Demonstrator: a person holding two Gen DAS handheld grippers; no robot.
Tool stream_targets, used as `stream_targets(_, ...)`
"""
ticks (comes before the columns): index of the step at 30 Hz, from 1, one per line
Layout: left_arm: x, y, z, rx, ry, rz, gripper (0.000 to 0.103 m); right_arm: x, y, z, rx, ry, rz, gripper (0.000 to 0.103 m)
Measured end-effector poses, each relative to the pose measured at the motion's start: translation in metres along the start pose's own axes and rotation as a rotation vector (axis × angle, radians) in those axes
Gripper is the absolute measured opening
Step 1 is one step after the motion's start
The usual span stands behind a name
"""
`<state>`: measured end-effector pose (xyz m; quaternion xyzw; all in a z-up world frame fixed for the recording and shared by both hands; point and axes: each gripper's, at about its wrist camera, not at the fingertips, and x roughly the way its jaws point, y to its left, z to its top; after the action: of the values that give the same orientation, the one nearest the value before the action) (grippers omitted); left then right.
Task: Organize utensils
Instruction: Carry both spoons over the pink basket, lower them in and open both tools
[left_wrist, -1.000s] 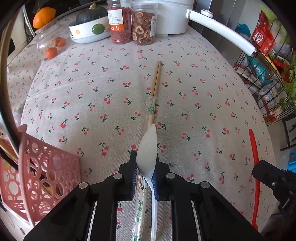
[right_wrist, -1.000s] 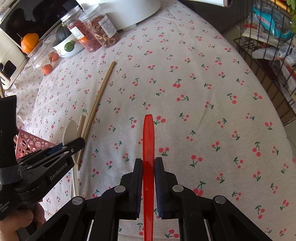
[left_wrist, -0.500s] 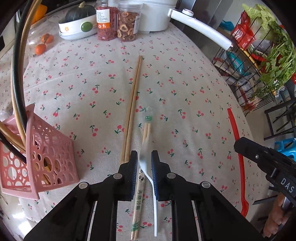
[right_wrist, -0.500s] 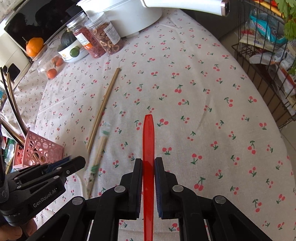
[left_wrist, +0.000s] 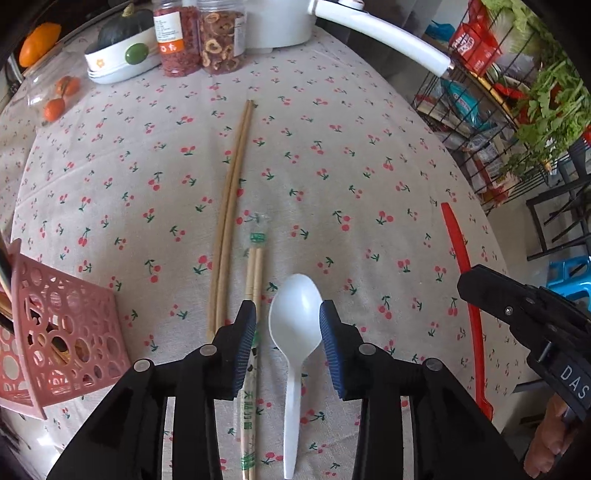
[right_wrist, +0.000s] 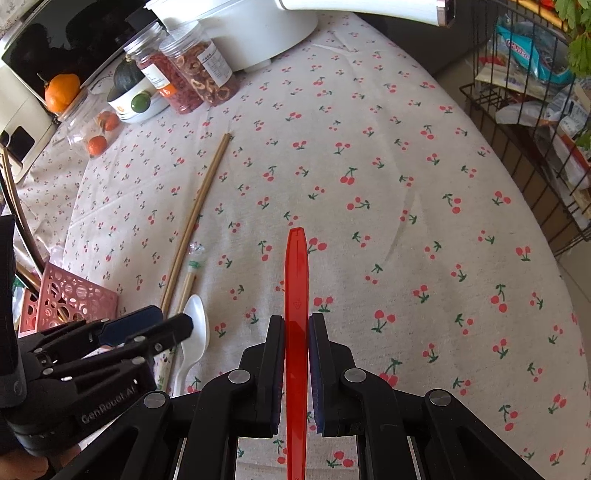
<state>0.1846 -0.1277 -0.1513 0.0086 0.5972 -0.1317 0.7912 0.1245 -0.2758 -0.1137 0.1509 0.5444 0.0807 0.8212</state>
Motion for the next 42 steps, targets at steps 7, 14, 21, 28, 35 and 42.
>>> stream_targets(7, 0.016, -0.013, 0.006, 0.023, 0.026, 0.032, 0.038, 0.000, -0.003, 0.000, 0.005, 0.000, -0.001, 0.011)
stream_targets(14, 0.027, -0.015, 0.008, 0.020, 0.055, 0.082, 0.033, -0.002, -0.004, 0.000, 0.006, -0.002, -0.001, 0.011)
stream_targets(21, -0.015, -0.010, -0.003, 0.021, -0.064, 0.027, 0.033, -0.015, 0.000, 0.000, 0.007, -0.044, 0.000, 0.011)
stream_targets(28, -0.118, 0.009, -0.028, 0.006, -0.331, -0.064, 0.033, -0.058, 0.026, -0.004, -0.028, -0.182, 0.023, 0.011)
stream_targets(35, -0.217, 0.051, -0.061, 0.001, -0.716, -0.029, 0.033, -0.090, 0.065, -0.005, -0.071, -0.348, 0.061, 0.011)
stream_targets(42, -0.228, 0.109, -0.069, -0.085, -0.968, 0.067, 0.033, -0.090, 0.099, -0.001, -0.112, -0.458, 0.075, 0.011)
